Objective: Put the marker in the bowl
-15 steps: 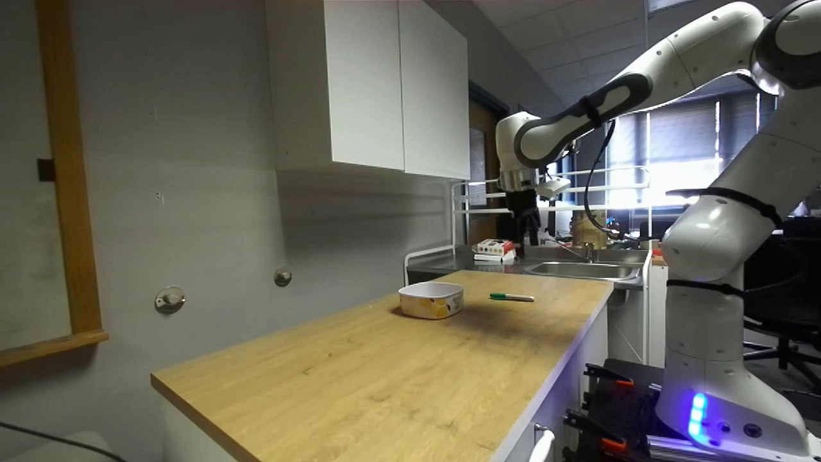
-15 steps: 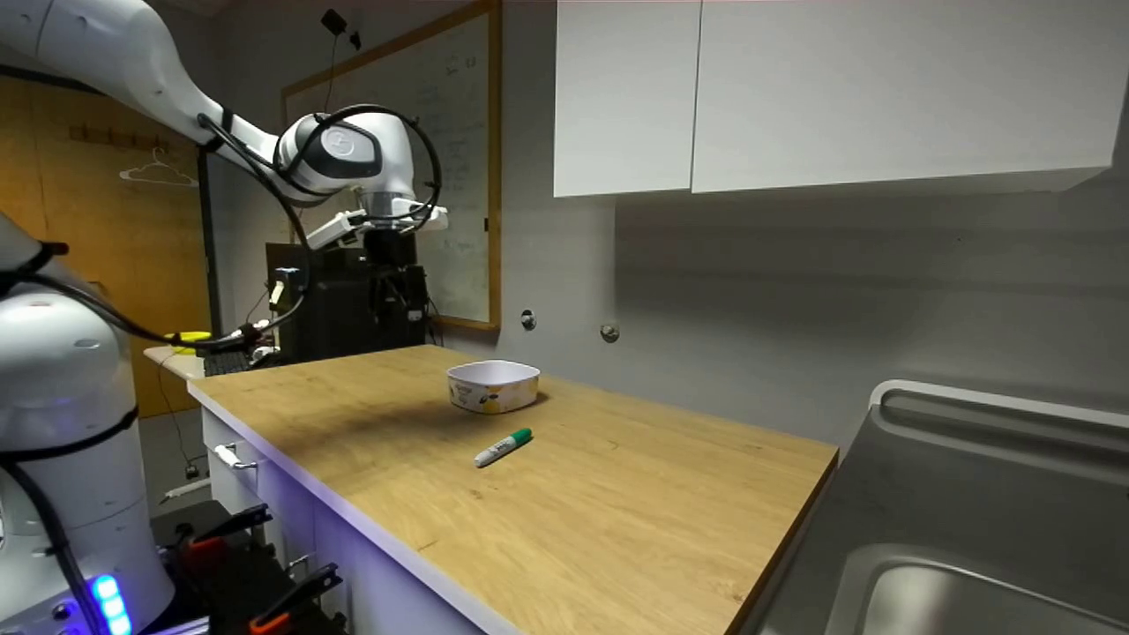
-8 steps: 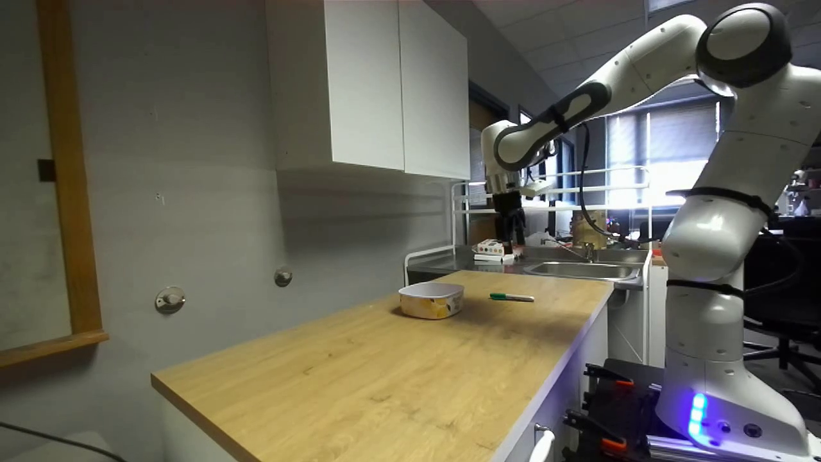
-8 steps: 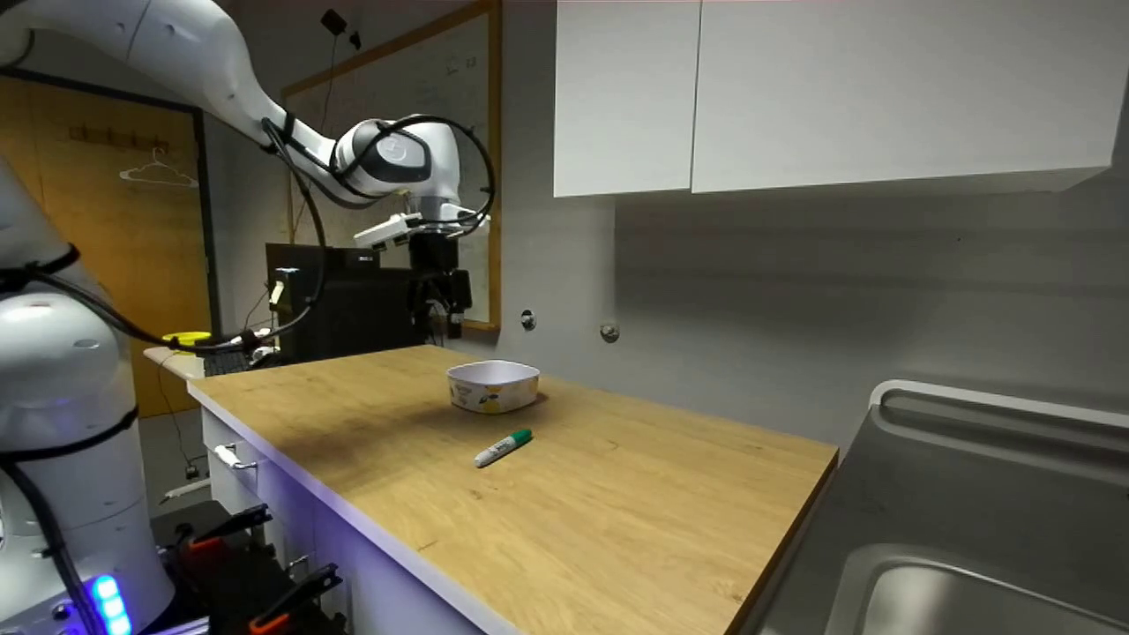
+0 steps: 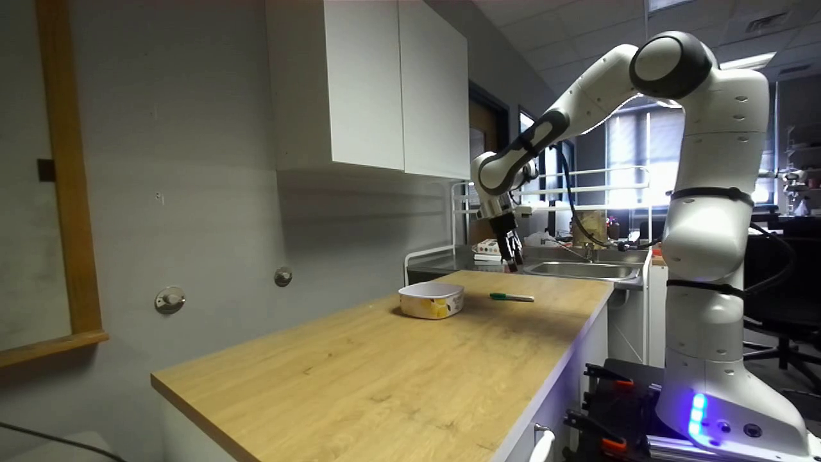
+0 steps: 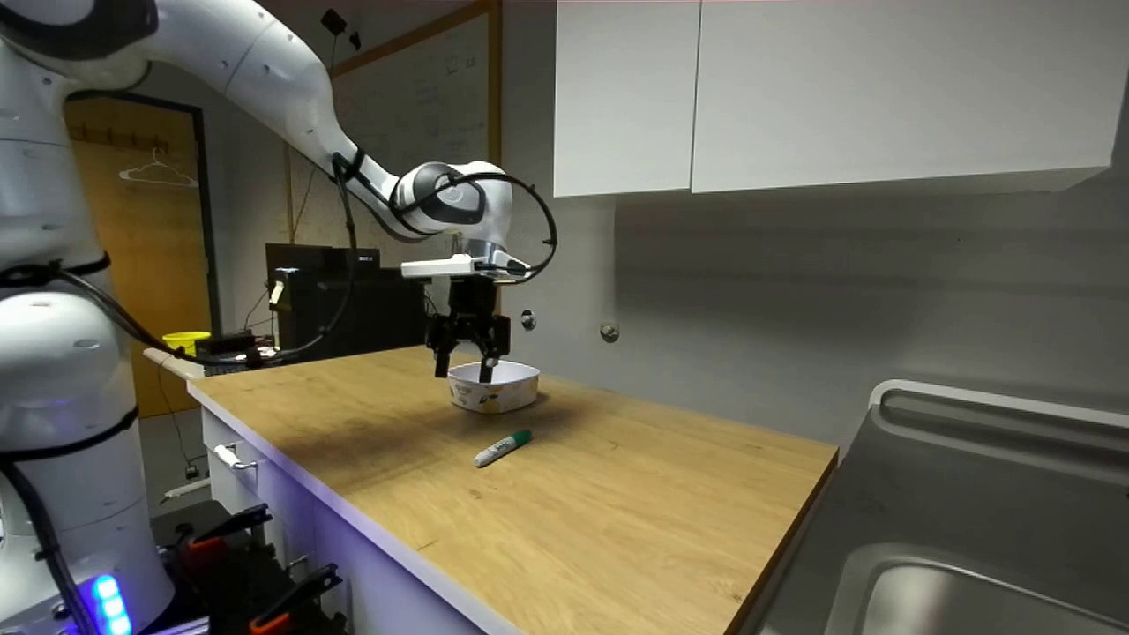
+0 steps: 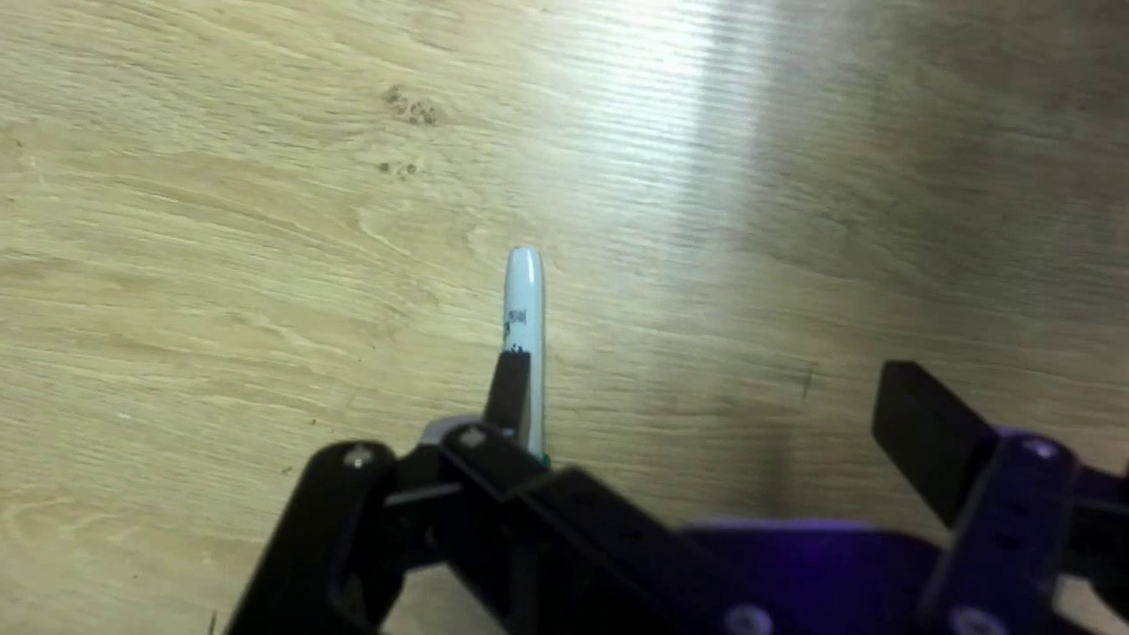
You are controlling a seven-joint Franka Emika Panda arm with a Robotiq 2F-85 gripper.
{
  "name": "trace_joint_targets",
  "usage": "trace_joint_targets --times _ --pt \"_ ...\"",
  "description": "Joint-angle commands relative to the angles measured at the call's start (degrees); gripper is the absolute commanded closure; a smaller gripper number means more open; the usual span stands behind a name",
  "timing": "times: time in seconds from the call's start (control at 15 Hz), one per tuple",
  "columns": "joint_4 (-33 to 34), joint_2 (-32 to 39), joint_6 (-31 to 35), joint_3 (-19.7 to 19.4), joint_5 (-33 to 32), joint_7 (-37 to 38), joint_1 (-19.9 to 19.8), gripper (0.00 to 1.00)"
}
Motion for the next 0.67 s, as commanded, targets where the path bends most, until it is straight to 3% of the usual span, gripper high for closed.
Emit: trace_joint_targets --times 0.0,0.6 --pt "5.2 6.9 -2.2 -0.5 0.6 -5.8 -0.4 0.00" --pt "13.6 16.8 -0.6 -0.1 2.7 -14.6 -2.8 0.00"
